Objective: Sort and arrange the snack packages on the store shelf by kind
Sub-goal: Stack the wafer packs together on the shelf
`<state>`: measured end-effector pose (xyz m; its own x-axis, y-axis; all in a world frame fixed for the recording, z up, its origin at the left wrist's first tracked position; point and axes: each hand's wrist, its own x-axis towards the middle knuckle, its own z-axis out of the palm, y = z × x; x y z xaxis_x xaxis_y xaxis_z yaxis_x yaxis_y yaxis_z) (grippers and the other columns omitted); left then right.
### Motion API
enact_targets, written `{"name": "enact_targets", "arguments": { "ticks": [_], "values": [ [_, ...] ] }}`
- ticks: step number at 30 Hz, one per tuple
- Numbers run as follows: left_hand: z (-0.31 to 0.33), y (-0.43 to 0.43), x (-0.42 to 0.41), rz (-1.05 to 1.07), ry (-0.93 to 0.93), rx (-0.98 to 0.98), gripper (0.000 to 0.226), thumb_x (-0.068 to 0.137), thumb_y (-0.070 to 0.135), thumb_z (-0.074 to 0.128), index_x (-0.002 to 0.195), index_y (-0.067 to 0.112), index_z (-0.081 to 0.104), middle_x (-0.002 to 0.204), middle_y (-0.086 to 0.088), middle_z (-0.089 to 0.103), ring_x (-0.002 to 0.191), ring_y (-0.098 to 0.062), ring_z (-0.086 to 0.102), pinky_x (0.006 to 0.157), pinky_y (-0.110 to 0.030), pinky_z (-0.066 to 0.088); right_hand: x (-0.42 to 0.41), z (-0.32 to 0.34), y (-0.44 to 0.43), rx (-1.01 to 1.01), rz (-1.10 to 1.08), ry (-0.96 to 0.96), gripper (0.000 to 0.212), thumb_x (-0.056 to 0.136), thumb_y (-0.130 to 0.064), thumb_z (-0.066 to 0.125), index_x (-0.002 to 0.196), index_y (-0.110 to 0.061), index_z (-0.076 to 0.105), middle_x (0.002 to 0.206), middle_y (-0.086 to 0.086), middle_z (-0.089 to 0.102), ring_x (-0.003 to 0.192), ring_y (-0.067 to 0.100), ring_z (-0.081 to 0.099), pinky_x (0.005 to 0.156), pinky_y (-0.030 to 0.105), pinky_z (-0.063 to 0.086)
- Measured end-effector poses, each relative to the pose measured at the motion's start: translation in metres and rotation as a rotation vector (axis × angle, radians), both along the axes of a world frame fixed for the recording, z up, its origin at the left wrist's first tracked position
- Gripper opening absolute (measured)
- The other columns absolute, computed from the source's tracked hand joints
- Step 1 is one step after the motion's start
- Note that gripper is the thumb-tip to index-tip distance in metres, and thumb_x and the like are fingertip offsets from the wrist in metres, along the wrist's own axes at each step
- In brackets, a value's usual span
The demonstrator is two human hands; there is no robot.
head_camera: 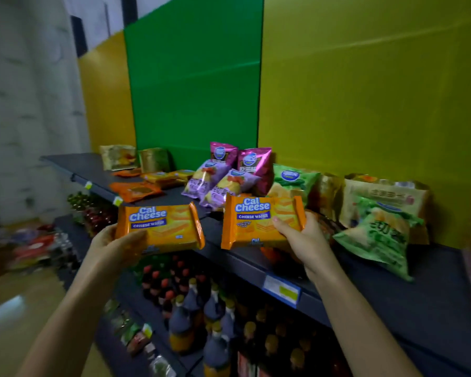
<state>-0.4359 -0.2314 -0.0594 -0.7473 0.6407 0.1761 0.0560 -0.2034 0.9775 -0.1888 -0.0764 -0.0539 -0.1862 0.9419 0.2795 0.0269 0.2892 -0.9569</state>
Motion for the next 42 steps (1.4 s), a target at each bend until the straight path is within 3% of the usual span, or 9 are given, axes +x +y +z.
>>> {"name": "enact_targets", "arguments": {
  "ticks": [4, 8, 11, 19, 24, 30, 33, 37, 42],
  "values": [
    [-0.010, -0.027, -0.057, 0.091, -0.016, -0.010, 0.011, 0.087, 0.002, 0.055, 0.086, 0.013, 0.055, 0.078, -0.005, 0.058, 0.039, 0.002, 0.060, 0.035, -0.010, 0.045, -0.078, -0.008, -0.001, -0.005, 0.108, -0.015, 0.065, 0.071, -0.038, 0.074, 0.125, -0.014, 0.048, 0.120, 0.008, 0.063, 0.109, 0.028, 0.060, 0.099, 0.048, 0.046],
    [-0.018, -0.041, -0.123, 0.127, -0.027, -0.032, 0.021, 0.087, 0.005, 0.057, 0.107, 0.007, 0.053, 0.083, -0.006, 0.059, 0.067, -0.018, 0.059, 0.041, -0.012, 0.047, -0.158, -0.015, 0.003, 0.014, 0.118, -0.026, 0.071, 0.070, -0.040, 0.073, 0.130, -0.013, 0.045, 0.124, 0.009, 0.060, 0.112, 0.029, 0.058, 0.100, 0.047, 0.045],
    [-0.016, -0.042, -0.179, 0.123, -0.001, -0.047, 0.027, 0.086, 0.007, 0.058, 0.112, 0.008, 0.049, 0.087, -0.007, 0.059, 0.074, -0.021, 0.056, 0.058, -0.026, 0.051, -0.217, -0.014, 0.007, -0.001, 0.110, 0.001, 0.073, 0.075, -0.034, 0.072, 0.137, -0.012, 0.038, 0.130, 0.009, 0.056, 0.117, 0.029, 0.055, 0.103, 0.044, 0.043],
    [0.000, -0.019, -0.299, 0.071, 0.031, -0.036, 0.027, 0.087, 0.010, 0.059, 0.111, 0.012, 0.047, 0.087, -0.006, 0.058, 0.073, -0.019, 0.055, 0.059, -0.027, 0.044, -0.342, -0.002, 0.036, -0.053, 0.035, 0.020, 0.073, 0.076, -0.035, 0.070, 0.135, -0.007, 0.039, 0.136, 0.013, 0.052, 0.123, 0.030, 0.051, 0.105, 0.046, 0.040],
    [0.002, 0.013, -0.354, 0.045, 0.027, -0.066, 0.027, 0.086, 0.010, 0.059, 0.111, 0.010, 0.049, 0.091, -0.008, 0.060, 0.069, -0.018, 0.056, 0.035, -0.014, 0.045, -0.390, 0.004, 0.064, -0.070, -0.001, 0.015, 0.069, 0.077, -0.034, 0.070, 0.133, -0.007, 0.040, 0.134, 0.013, 0.054, 0.120, 0.030, 0.053, 0.102, 0.044, 0.044],
    [-0.002, 0.066, -0.421, -0.030, -0.002, -0.081, 0.041, 0.085, 0.013, 0.061, 0.123, 0.005, 0.048, 0.095, -0.008, 0.063, 0.077, -0.020, 0.061, 0.060, -0.030, 0.052, -0.442, 0.005, 0.106, -0.067, -0.070, 0.005, 0.062, 0.077, -0.036, 0.069, 0.126, -0.009, 0.044, 0.122, 0.007, 0.057, 0.112, 0.027, 0.055, 0.095, 0.039, 0.046],
    [0.001, 0.102, -0.448, -0.095, -0.035, -0.050, 0.035, 0.086, 0.010, 0.060, 0.118, 0.006, 0.048, 0.092, -0.007, 0.061, 0.076, -0.019, 0.060, 0.045, -0.020, 0.053, -0.465, 0.010, 0.133, -0.041, -0.148, -0.042, 0.067, 0.068, -0.046, 0.069, 0.121, -0.010, 0.048, 0.119, 0.011, 0.060, 0.111, 0.033, 0.056, 0.096, 0.049, 0.046],
    [0.012, 0.155, -0.477, -0.182, -0.035, -0.034, 0.031, 0.086, 0.009, 0.059, 0.115, 0.007, 0.048, 0.106, -0.013, 0.061, 0.079, -0.019, 0.061, 0.048, -0.019, 0.055, -0.489, 0.029, 0.168, -0.022, -0.229, -0.058, 0.065, 0.075, -0.041, 0.067, 0.125, -0.007, 0.043, 0.124, 0.013, 0.057, 0.111, 0.032, 0.055, 0.095, 0.043, 0.046],
    [0.025, 0.216, -0.502, -0.310, 0.025, -0.005, 0.028, 0.087, 0.004, 0.056, 0.114, 0.006, 0.051, 0.087, -0.009, 0.062, 0.055, -0.012, 0.067, 0.042, -0.016, 0.052, -0.506, 0.045, 0.205, -0.030, -0.315, 0.001, 0.074, 0.069, -0.040, 0.070, 0.128, -0.005, 0.041, 0.128, 0.014, 0.055, 0.116, 0.034, 0.055, 0.097, 0.048, 0.047]
  ]
}}
